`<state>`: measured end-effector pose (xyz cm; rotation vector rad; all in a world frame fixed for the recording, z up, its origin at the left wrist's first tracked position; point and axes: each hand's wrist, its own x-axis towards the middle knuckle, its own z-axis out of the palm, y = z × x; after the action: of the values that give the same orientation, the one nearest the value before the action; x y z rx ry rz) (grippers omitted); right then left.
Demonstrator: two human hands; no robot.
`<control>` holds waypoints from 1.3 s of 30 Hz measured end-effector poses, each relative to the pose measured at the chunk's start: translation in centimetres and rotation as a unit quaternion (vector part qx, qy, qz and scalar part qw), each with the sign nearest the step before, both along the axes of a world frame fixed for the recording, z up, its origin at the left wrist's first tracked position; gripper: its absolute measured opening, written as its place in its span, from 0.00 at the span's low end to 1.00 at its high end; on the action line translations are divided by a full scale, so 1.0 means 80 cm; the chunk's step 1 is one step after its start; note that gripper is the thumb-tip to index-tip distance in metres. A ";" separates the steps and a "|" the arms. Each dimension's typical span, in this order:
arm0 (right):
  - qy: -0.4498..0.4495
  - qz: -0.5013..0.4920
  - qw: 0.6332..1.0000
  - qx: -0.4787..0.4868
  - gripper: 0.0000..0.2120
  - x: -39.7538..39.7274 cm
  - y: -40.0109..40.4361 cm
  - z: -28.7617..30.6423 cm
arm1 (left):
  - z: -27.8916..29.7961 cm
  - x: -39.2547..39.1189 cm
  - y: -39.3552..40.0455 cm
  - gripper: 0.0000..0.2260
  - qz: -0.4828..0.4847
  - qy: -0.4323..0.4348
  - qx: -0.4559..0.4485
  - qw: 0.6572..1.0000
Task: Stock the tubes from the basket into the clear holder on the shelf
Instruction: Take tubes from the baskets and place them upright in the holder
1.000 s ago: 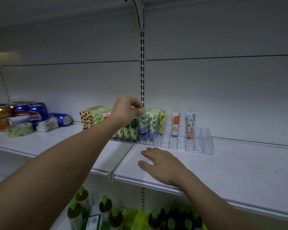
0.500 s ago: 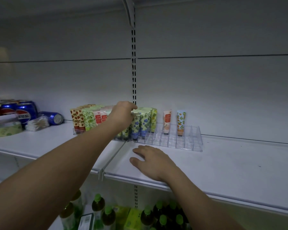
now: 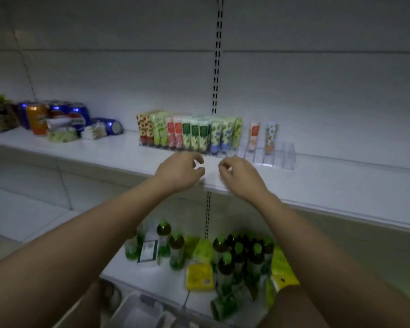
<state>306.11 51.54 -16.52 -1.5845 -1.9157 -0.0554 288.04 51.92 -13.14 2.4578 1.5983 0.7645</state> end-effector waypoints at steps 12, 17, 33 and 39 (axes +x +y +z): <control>0.168 0.100 0.964 -0.180 0.09 -0.139 -0.100 -0.163 | -0.193 -0.127 -0.078 0.07 0.057 -0.070 -0.253 0.963; 0.141 0.050 0.906 -0.397 0.08 -0.152 -0.106 -0.312 | -0.338 -0.138 -0.101 0.05 0.114 -0.121 -0.369 0.915; 0.105 -0.052 0.783 -0.610 0.07 -0.155 -0.122 -0.540 | -0.598 -0.133 -0.088 0.11 0.221 -0.130 -0.550 0.795; 0.112 -0.108 0.766 -0.624 0.09 -0.165 -0.109 -0.579 | -0.649 -0.119 -0.103 0.13 0.162 -0.100 -0.553 0.811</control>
<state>292.94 42.85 -62.81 -2.4150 -1.5273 1.5316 278.52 43.67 -65.03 1.2450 1.6698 0.0085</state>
